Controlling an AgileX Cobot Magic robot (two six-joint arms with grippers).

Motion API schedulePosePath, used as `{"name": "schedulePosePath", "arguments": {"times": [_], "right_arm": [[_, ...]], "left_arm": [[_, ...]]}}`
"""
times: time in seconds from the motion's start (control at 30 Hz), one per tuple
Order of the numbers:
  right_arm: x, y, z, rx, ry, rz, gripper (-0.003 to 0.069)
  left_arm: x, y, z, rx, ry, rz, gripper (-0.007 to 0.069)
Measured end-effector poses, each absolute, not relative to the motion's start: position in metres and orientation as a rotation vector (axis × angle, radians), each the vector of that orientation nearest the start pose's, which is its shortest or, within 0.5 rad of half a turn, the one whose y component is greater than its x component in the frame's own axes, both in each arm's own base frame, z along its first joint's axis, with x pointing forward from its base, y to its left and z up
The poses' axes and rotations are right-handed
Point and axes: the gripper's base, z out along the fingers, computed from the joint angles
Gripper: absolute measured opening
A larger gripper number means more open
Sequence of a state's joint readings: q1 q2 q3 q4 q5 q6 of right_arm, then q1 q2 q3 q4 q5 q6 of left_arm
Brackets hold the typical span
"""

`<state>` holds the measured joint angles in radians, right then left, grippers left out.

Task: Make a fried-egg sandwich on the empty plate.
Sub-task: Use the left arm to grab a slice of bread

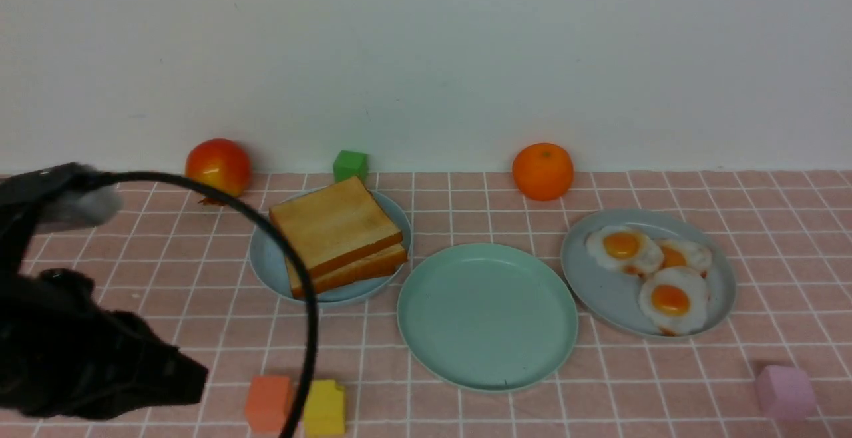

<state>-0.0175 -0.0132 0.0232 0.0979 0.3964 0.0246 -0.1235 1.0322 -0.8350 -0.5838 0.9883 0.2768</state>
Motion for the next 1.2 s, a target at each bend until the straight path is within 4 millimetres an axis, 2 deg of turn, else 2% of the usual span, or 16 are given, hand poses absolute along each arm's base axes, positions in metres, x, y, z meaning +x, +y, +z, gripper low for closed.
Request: {"name": "schedulePosePath", "arguments": {"times": [0.03, 0.2, 0.23, 0.27, 0.3, 0.4, 0.43, 0.47, 0.63, 0.67, 0.7, 0.8, 0.93, 1.07, 1.2], "right_arm": [[0.052, 0.003, 0.171, 0.099, 1.887, 0.102, 0.0242], [0.052, 0.003, 0.171, 0.099, 1.887, 0.102, 0.0242], [0.052, 0.003, 0.171, 0.099, 1.887, 0.102, 0.0242], [0.052, 0.003, 0.171, 0.099, 1.887, 0.102, 0.0242], [0.052, 0.003, 0.171, 0.099, 1.887, 0.102, 0.0242], [0.052, 0.003, 0.171, 0.099, 1.887, 0.102, 0.0242], [0.052, 0.003, 0.171, 0.099, 1.887, 0.102, 0.0242], [0.052, 0.003, 0.171, 0.099, 1.887, 0.102, 0.0242], [0.052, 0.003, 0.171, 0.099, 1.887, 0.102, 0.0242], [0.052, 0.003, 0.171, 0.099, 1.887, 0.102, 0.0242], [0.052, 0.003, 0.171, 0.099, 1.887, 0.102, 0.0242], [0.052, 0.003, 0.171, 0.099, 1.887, 0.102, 0.0242], [0.052, 0.003, 0.171, 0.099, 1.887, 0.102, 0.0242], [0.052, 0.003, 0.171, 0.099, 1.887, 0.102, 0.0242], [0.052, 0.003, 0.171, 0.099, 1.887, 0.102, 0.0242]], "left_arm": [[0.189, -0.073, 0.312, 0.319, 2.554, -0.692, 0.0013], [0.218, -0.102, 0.324, 0.503, 2.474, -0.622, 0.0013], [0.228, -0.117, 0.331, 0.606, 2.444, -0.578, 0.0013], [0.229, -0.119, 0.329, 0.615, 2.449, -0.581, 0.0013], [0.236, -0.132, 0.332, 0.697, 2.445, -0.554, 0.0013], [0.251, -0.154, 0.324, 0.839, 2.495, -0.505, 0.0013], [0.253, -0.155, 0.324, 0.849, 2.494, -0.499, 0.0013], [0.263, -0.159, 0.316, 0.871, 2.524, -0.474, 0.0013], [0.318, -0.160, 0.299, 0.862, 2.569, -0.363, 0.0013], [0.320, -0.160, 0.299, 0.861, 2.569, -0.361, 0.0013], [0.337, -0.158, 0.291, 0.852, 2.583, -0.342, 0.0013], [0.361, -0.157, 0.280, 0.880, 2.580, -0.301, 0.0013], [0.382, -0.162, 0.264, 0.932, 2.551, -0.247, 0.0024], [0.395, -0.163, 0.255, 0.928, 2.491, -0.187, 0.0118], [0.406, -0.163, 0.245, 0.931, 2.448, -0.129, 0.0277]]}}
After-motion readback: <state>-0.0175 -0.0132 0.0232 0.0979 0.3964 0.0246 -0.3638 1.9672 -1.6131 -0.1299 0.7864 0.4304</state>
